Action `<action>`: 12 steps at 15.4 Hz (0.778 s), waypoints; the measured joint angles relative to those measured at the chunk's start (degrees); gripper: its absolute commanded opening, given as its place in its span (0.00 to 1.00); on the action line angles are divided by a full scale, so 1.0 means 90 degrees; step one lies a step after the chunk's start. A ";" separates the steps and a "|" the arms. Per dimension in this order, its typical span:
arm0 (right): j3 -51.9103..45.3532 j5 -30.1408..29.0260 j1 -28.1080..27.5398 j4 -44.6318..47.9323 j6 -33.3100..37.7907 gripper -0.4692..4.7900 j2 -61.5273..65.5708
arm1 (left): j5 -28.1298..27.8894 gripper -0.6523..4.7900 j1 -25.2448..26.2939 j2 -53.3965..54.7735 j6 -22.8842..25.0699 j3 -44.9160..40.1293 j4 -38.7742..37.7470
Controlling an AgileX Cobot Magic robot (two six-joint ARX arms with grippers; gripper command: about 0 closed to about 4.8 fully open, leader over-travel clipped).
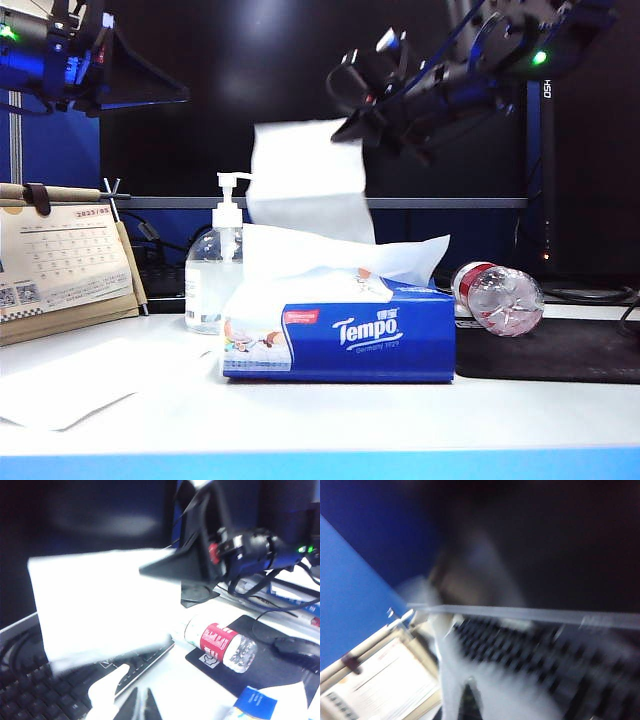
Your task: Pull out a tissue from the tissue dispenser, then press the switch of the alcohol sanitizer bottle to drop some sanitizer on the paper tissue, and finally place the treated tissue on the table.
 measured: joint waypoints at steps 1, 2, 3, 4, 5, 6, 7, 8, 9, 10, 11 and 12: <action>-0.0002 -0.0109 0.0044 -0.0085 0.0136 0.09 0.0017 | -0.0002 0.16 0.0000 -0.0002 0.0100 0.0000 0.0002; 0.0000 -0.0272 0.0100 -0.0051 0.0260 0.09 0.0015 | -0.0095 0.16 0.0000 -0.0002 0.0148 0.0000 0.0002; 0.0000 -0.0425 0.0180 -0.0044 0.0379 0.09 0.0010 | -0.0119 0.16 0.0000 0.0002 0.0168 0.0000 0.0002; 0.0000 -0.0663 0.0231 -0.0044 0.0595 0.09 0.0012 | -0.0119 0.16 0.0000 0.0012 0.0170 0.0000 0.0002; 0.0000 -0.0969 0.0301 0.0087 0.0942 0.09 0.0012 | -0.0126 0.16 0.0000 0.0019 0.0170 0.0000 -0.0005; 0.0000 -0.1158 0.0342 0.0274 0.1265 0.09 0.0012 | -0.0126 0.16 0.0000 0.0019 0.0170 0.0000 -0.0005; 0.0000 -0.1270 0.0357 0.0461 0.1591 0.09 0.0012 | -0.0126 0.16 0.0000 0.0019 0.0170 0.0000 -0.0007; 0.0002 -0.1341 0.0384 0.0629 0.1865 0.09 0.0012 | -0.0129 0.16 0.0000 0.0019 0.0175 0.0000 -0.0005; 0.0005 -0.1399 0.0379 0.0721 0.2023 0.09 0.0012 | -0.0126 0.16 0.0000 0.0022 0.0182 0.0000 -0.0007; 0.0005 -0.1443 0.0379 0.0731 0.2152 0.09 0.0012 | -0.0126 0.16 0.0000 0.0022 0.0189 0.0000 -0.0007; 0.0002 -0.1452 0.0381 0.0731 0.2280 0.09 0.0012 | -0.0129 0.16 0.0000 0.0022 0.0192 0.0000 -0.0007; 0.0002 -0.1452 0.0386 0.0733 0.2433 0.09 0.0012 | -0.0129 0.16 0.0000 0.0024 0.0228 0.0000 -0.0007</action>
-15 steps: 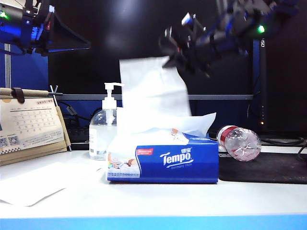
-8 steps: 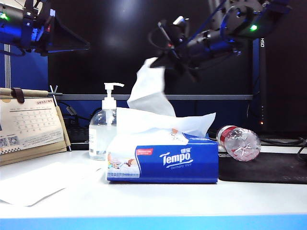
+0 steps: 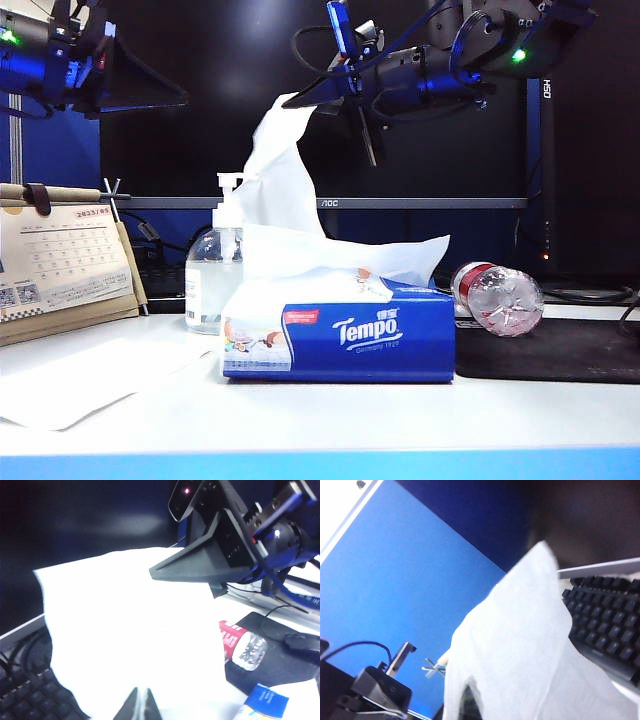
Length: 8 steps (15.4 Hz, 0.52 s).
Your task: Pull out a tissue from the tissue dispenser, then press the switch of the alcohol sanitizer bottle to drop some sanitizer on the paper tissue, and finally place the treated tissue on the table.
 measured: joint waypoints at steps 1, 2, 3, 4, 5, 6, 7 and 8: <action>-0.0002 0.0000 0.0005 0.0027 0.0141 0.09 0.0000 | -0.0012 0.16 0.0000 0.0000 0.0063 0.0000 0.0000; -0.0005 0.0000 0.0044 0.0121 0.0321 0.09 0.0012 | -0.0019 0.16 0.0000 0.0000 0.0102 0.0000 0.0000; -0.0041 -0.0051 0.0078 0.0447 0.0525 0.09 0.0068 | -0.0029 0.16 0.0000 0.0005 0.0114 0.0000 0.0000; -0.0189 -0.0148 0.0129 0.0913 0.0687 0.09 0.0151 | -0.0036 0.16 0.0000 0.0005 0.0129 0.0000 0.0000; -0.0369 -0.0163 0.0172 0.1161 0.0741 0.09 0.0214 | -0.0036 0.16 0.0000 0.0005 0.0131 0.0000 0.0000; -0.0602 -0.0168 0.0221 0.1430 0.0733 0.09 0.0253 | -0.0036 0.16 0.0000 0.0005 0.0131 0.0000 0.0000; -0.0809 -0.0165 0.0250 0.1739 0.0665 0.09 0.0262 | -0.0034 0.16 0.0000 0.0007 0.0131 0.0000 0.0000; -0.0996 -0.0124 0.0260 0.2164 0.0641 0.09 0.0262 | -0.0032 0.16 -0.0002 0.0007 0.0131 0.0000 0.0000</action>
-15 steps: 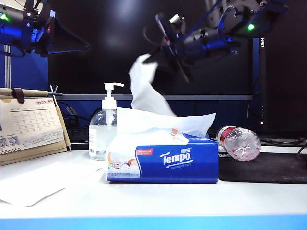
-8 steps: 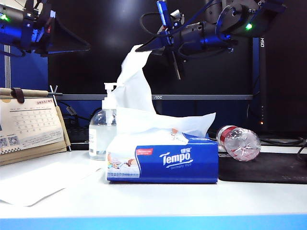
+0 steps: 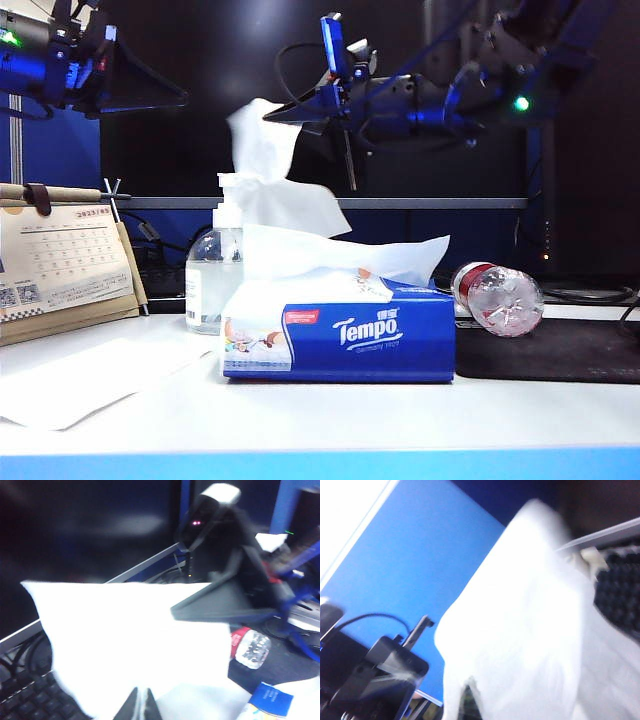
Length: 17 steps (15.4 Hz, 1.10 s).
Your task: Pull out a tissue from the tissue dispenser, then press the switch of the alcohol sanitizer bottle to drop some sanitizer on the paper tissue, and finally place the treated tissue on the table.
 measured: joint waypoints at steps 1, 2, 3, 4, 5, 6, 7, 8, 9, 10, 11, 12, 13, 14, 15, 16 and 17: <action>-0.0151 0.0119 0.0000 0.0357 -0.0022 0.09 0.0000 | -0.0002 0.16 0.0002 0.0000 0.0000 0.0000 0.0000; -0.0214 0.0233 -0.0029 0.0559 -0.0126 0.09 0.0002 | 0.0000 0.16 0.0000 0.0000 0.0000 0.0000 0.0000; -0.0211 0.0267 -0.0041 0.0573 -0.0211 0.09 0.0002 | 0.0007 0.16 0.0002 0.0000 0.0000 0.0000 -0.0002; -0.0211 0.0296 -0.0051 0.0546 -0.0340 0.09 0.0002 | 0.0027 0.16 0.0002 0.0000 0.0000 0.0000 -0.0024; -0.0209 0.0367 -0.0044 0.0469 -0.0369 0.09 0.0005 | 0.0027 0.16 0.0002 0.0000 0.0000 0.0000 -0.0051; -0.0206 0.0396 -0.0044 0.0396 -0.0381 0.09 0.0044 | 0.0027 0.16 0.0002 0.0000 0.0000 0.0000 -0.0053; -0.0204 0.0420 -0.0046 0.0333 -0.0381 0.09 0.0233 | 0.0027 0.16 0.0002 0.0000 0.0000 0.0000 -0.0053; -0.0214 0.0452 -0.0046 0.0245 -0.0381 0.09 0.0367 | 0.0027 0.16 0.0002 0.0000 0.0000 0.0000 -0.0056; -0.0243 0.0578 -0.0044 0.0211 -0.0381 0.09 0.0469 | 0.0027 0.16 0.0002 0.0000 0.0000 0.0000 -0.0056; -0.0257 0.0709 -0.0070 0.0202 -0.0381 0.09 0.0510 | 0.0027 0.16 0.0002 0.0000 0.0000 0.0000 -0.0058; -0.0253 0.0729 -0.0119 0.0231 -0.0432 0.09 0.0508 | 0.0027 0.16 0.0002 0.0000 0.0000 0.0000 -0.0068; -0.0250 0.0760 -0.0185 0.0299 -0.0471 0.09 0.0505 | 0.0029 0.16 0.0000 0.0000 0.0000 0.0000 -0.0070; -0.0248 0.0775 -0.0287 0.0340 -0.0449 0.09 0.0505 | 0.0029 0.16 0.0002 0.0000 0.0000 0.0000 -0.0090; -0.0245 0.0784 -0.0447 0.0287 -0.0406 0.09 0.0503 | 0.0027 0.16 0.0002 0.0000 0.0000 0.0000 -0.0097; -0.0243 0.0818 -0.0546 -0.0034 -0.0396 0.09 0.0495 | 0.0027 0.16 0.0002 0.0000 0.0000 0.0000 -0.0097; -0.0245 0.0743 -0.0544 -0.0248 -0.0398 0.09 0.0517 | 0.0029 0.16 0.0002 0.0000 0.0000 0.0002 -0.0095; -0.0248 0.0449 -0.0491 -0.0282 -0.0398 0.09 0.0544 | 0.0029 0.16 0.0002 0.0000 0.0000 0.0000 -0.0097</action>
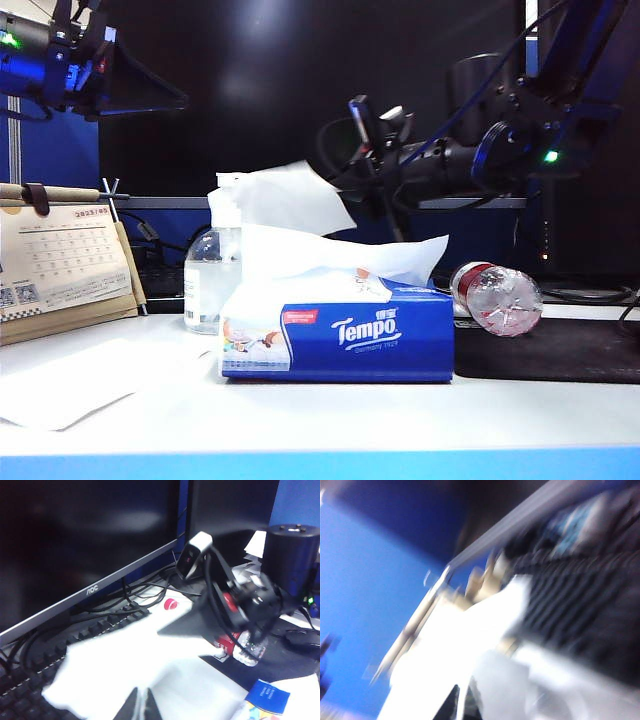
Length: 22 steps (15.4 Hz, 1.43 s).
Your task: Pull out a tissue from the tissue dispenser, then press the switch of the alcohol sanitizer bottle to drop some sanitizer on the paper tissue, and finally place the treated tissue on the table.
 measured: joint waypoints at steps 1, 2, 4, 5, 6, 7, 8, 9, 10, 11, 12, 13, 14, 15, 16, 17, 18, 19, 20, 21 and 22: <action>0.0002 -0.0187 0.0066 0.0032 0.0000 0.09 -0.0002 | -0.0005 0.16 0.0000 0.0000 0.0000 0.0002 0.0005; 0.0005 -0.0265 0.0112 0.0049 0.0000 0.09 -0.0005 | -0.0005 0.16 0.0000 0.0000 0.0000 0.0000 0.0007; 0.0005 -0.0381 0.0202 0.0044 0.0027 0.09 -0.0005 | -0.0005 0.16 0.0000 0.0000 0.0000 0.0002 0.0100; 0.0005 -0.0493 0.0221 0.0034 0.0041 0.09 -0.0005 | -0.0005 0.16 0.0000 0.0000 0.0000 0.0000 0.0100; 0.0007 -0.0517 0.0267 -0.0058 0.0041 0.09 -0.0005 | -0.0005 0.16 0.0000 0.0000 0.0000 0.0000 0.0100; 0.0007 -0.0525 0.0321 -0.0202 -0.0017 0.09 -0.0005 | -0.0005 0.16 0.0000 0.0000 0.0000 0.0002 0.0100; 0.0007 -0.0527 0.0345 -0.0408 -0.0221 0.09 -0.0005 | -0.0005 0.16 0.0000 0.0000 0.0000 0.0000 0.0100; 0.0007 -0.0413 0.0340 -0.0675 -0.0457 0.09 -0.0005 | -0.0005 0.16 0.0000 0.0000 0.0000 0.0000 0.0100; 0.0005 -0.0267 0.0260 -0.0891 -0.0580 0.09 -0.0002 | -0.0005 0.16 0.0000 0.0000 0.0000 0.0000 0.0100; 0.0005 -0.0228 0.0214 -0.0971 -0.0600 0.09 -0.0002 | -0.0005 0.16 0.0000 0.0000 0.0000 0.0000 0.0100; 0.0005 -0.0357 0.0168 -0.1003 -0.0605 0.09 -0.0002 | -0.0005 0.16 0.0000 0.0000 0.0000 0.0000 0.0100; 0.0005 -0.0559 0.0223 -0.0988 -0.0602 0.09 -0.0005 | -0.0005 0.16 0.0000 0.0000 0.0000 0.0000 0.0100; 0.0005 -0.0699 0.0313 -0.0950 -0.0605 0.09 -0.0005 | -0.0002 0.16 -0.0002 0.0000 0.0000 0.0002 0.0102; 0.0005 -0.0780 0.0352 -0.0930 -0.0602 0.09 -0.0002 | -0.0005 0.16 -0.0002 0.0000 0.0000 0.0000 0.0100; 0.0005 -0.0804 0.0347 -0.0886 -0.0602 0.09 -0.0005 | -0.0005 0.16 0.0000 0.0000 0.0000 0.0000 0.0104; 0.0005 -0.0801 0.0338 -0.0886 -0.0602 0.09 -0.0005 | -0.0005 0.16 0.0000 0.0000 0.0000 0.0002 0.0104; 0.0005 -0.0797 0.0323 -0.0852 -0.0597 0.09 -0.0002 | -0.0005 0.16 0.0000 0.0000 0.0000 0.0007 0.0104; 0.0005 -0.0797 0.0325 -0.0716 -0.0561 0.09 -0.0002 | -0.0002 0.16 -0.0002 0.0000 -0.0022 0.0029 0.0102; 0.0010 -0.0775 0.0340 -0.0393 -0.0393 0.09 -0.0005 | -0.0005 0.16 0.0000 0.0000 -0.0046 0.0051 0.0121; 0.0012 -0.0750 0.0340 -0.0087 -0.0211 0.09 -0.0007 | -0.0005 0.16 0.0000 0.0000 -0.0053 0.0051 0.0121; 0.0012 -0.0750 0.0340 0.0119 -0.0066 0.09 -0.0010 | -0.0005 0.16 0.0000 0.0000 -0.0073 0.0051 0.0121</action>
